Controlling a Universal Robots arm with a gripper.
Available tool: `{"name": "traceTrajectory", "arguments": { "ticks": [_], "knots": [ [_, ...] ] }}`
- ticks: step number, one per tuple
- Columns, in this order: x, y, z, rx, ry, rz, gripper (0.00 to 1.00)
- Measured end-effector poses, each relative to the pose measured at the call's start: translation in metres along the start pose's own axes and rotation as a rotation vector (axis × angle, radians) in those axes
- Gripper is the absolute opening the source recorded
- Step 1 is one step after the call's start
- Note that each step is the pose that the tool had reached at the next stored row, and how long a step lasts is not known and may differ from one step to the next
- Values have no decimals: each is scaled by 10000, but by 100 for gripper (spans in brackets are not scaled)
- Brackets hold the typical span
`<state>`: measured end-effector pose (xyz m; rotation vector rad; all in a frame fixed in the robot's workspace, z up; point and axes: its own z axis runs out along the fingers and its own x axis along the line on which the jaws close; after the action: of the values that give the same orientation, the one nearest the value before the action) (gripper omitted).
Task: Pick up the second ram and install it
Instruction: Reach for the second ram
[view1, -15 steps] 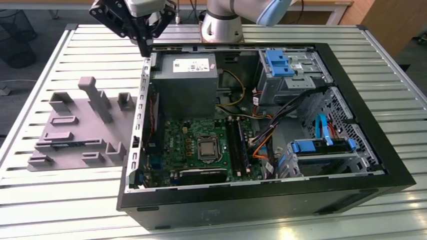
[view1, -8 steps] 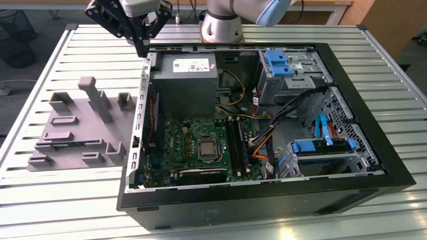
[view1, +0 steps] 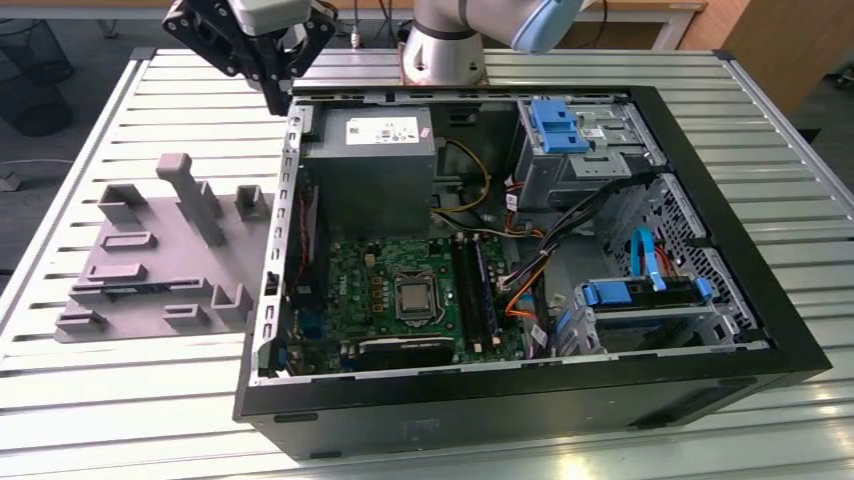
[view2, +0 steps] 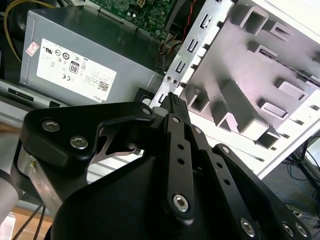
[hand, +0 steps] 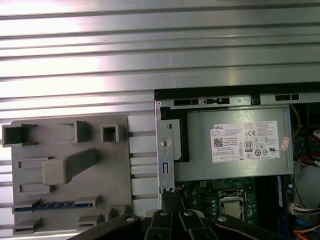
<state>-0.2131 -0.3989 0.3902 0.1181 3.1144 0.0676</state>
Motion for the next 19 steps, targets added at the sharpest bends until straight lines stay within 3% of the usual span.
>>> {"name": "traceTrajectory", "arguments": {
  "ticks": [7, 11, 19],
  "knots": [
    [65, -5, 2, 0, 0, 0, 11],
    [162, -28, 5, 1, 1, 1, 11],
    [339, -152, 13, -1, 0, -4, 11]
  ]
}}
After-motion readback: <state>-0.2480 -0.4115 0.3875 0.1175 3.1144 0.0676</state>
